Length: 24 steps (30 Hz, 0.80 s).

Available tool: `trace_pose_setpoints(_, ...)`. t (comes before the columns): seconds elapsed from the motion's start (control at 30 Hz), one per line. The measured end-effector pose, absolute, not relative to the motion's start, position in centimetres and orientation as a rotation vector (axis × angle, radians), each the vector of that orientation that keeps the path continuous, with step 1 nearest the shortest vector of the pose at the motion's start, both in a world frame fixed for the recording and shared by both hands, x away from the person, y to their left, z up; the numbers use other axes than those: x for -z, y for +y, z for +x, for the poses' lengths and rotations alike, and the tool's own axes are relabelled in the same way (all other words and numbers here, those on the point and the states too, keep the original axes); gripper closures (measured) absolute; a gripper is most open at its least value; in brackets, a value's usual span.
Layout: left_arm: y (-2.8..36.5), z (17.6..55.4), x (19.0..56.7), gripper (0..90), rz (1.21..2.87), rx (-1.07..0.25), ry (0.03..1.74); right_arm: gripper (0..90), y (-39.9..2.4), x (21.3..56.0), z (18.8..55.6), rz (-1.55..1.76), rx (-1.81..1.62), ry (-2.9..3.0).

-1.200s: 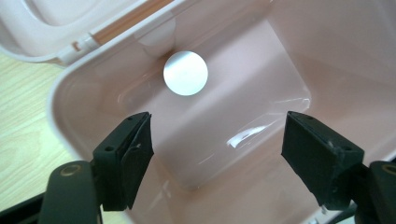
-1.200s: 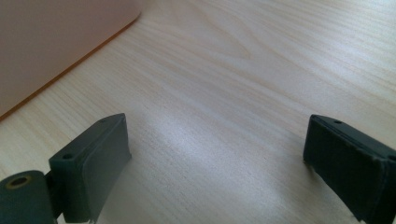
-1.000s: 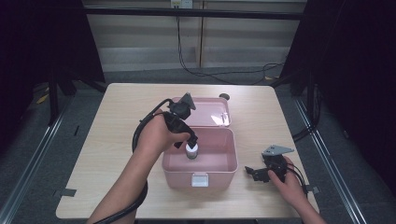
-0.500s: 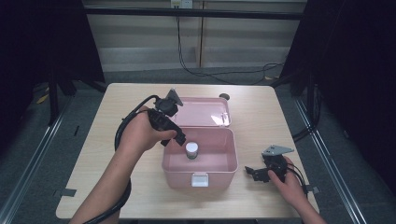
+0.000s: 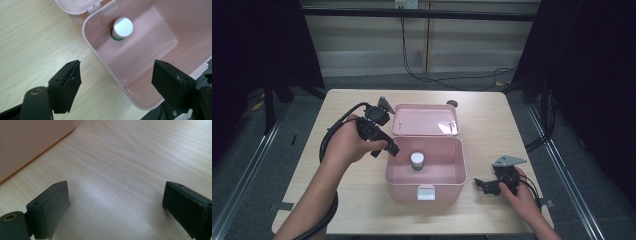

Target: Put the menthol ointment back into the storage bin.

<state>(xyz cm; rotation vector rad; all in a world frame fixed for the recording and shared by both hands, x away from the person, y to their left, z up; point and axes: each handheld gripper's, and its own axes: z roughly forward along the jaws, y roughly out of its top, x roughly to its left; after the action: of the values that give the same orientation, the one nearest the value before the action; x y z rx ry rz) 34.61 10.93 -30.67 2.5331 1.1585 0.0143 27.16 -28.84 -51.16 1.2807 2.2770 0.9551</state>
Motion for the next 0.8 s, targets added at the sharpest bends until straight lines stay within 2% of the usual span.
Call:
trace_pose_setpoints(0.63, 15.8, 33.8, 32.5, 22.5, 2.479, -0.049, 1.191, 6.6, -28.9, 51.2, 27.2, 1.276, -0.955, 2.276)
trace_pose_setpoints(0.8, 17.0, 33.6, 33.8, 22.5, 2.440, -0.023, 1.196, 6.6, -28.8, 51.2, 27.1, 1.284, -0.954, 2.277)
